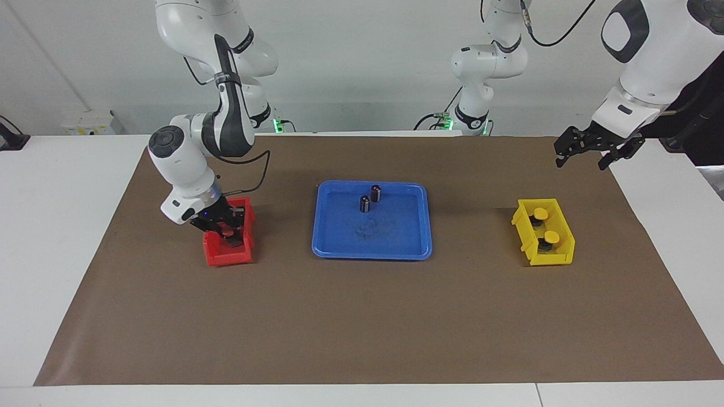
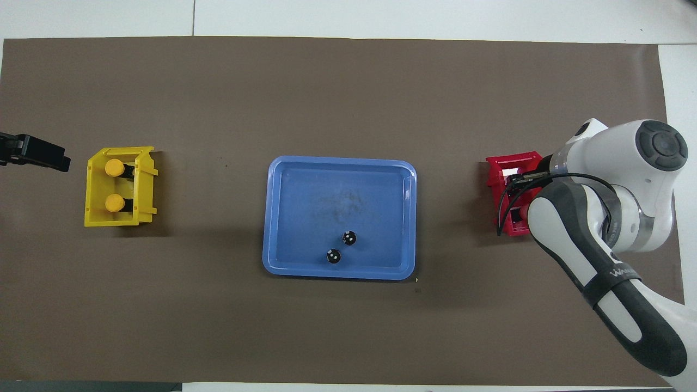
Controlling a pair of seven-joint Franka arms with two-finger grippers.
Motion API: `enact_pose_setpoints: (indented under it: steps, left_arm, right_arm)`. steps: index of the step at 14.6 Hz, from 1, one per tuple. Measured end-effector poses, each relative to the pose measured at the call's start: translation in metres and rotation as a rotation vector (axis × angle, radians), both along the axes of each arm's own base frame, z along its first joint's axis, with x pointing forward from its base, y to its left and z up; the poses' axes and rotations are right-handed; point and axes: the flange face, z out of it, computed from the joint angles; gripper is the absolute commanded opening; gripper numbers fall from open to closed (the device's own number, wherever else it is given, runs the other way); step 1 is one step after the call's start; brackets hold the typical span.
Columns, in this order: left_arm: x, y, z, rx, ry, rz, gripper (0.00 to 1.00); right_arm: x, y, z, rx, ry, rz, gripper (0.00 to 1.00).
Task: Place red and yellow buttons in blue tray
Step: 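Place the red button in the tray while the left gripper grasps a yellow button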
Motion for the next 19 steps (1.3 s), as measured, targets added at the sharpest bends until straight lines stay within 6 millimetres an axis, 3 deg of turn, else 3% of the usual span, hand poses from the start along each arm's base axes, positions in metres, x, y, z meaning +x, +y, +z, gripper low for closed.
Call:
enact_pose_setpoints:
  steps: [3,5,7,9,11,14,17,19]
  left_arm:
    - [0.007,0.007,0.002,0.01,-0.054,0.009,1.0]
    - [0.017,0.017,-0.014,0.008,-0.12,0.023,0.97]
    - [0.024,0.023,-0.048,0.006,-0.147,0.03,0.9]
    - [0.032,0.026,-0.092,0.002,-0.133,0.035,0.79]
    - [0.044,0.026,-0.138,-0.026,-0.099,0.049,0.72]
    - [0.052,0.025,-0.175,-0.057,-0.096,0.07,0.72]
    - [0.047,0.027,-0.196,-0.058,-0.103,0.078,0.72]
    - [0.044,0.028,-0.208,-0.058,-0.111,0.082,0.72]
  right_arm:
    - [0.016,0.003,0.05,-0.009,0.046,0.033,0.29]
    - [0.026,0.02,0.092,-0.011,0.05,0.063,0.29]
    - [0.033,0.062,0.12,-0.013,0.034,0.056,0.29]
    - [0.034,0.122,0.127,-0.011,0.003,0.016,0.29]
    - [0.024,0.203,0.112,0.004,-0.03,-0.042,0.29]
    - [-0.004,0.313,0.067,-0.003,-0.055,-0.082,0.29]
    - [-0.029,0.371,0.02,-0.035,-0.054,-0.1,0.3]
    - [-0.033,0.379,0.008,-0.047,-0.044,-0.096,0.3]
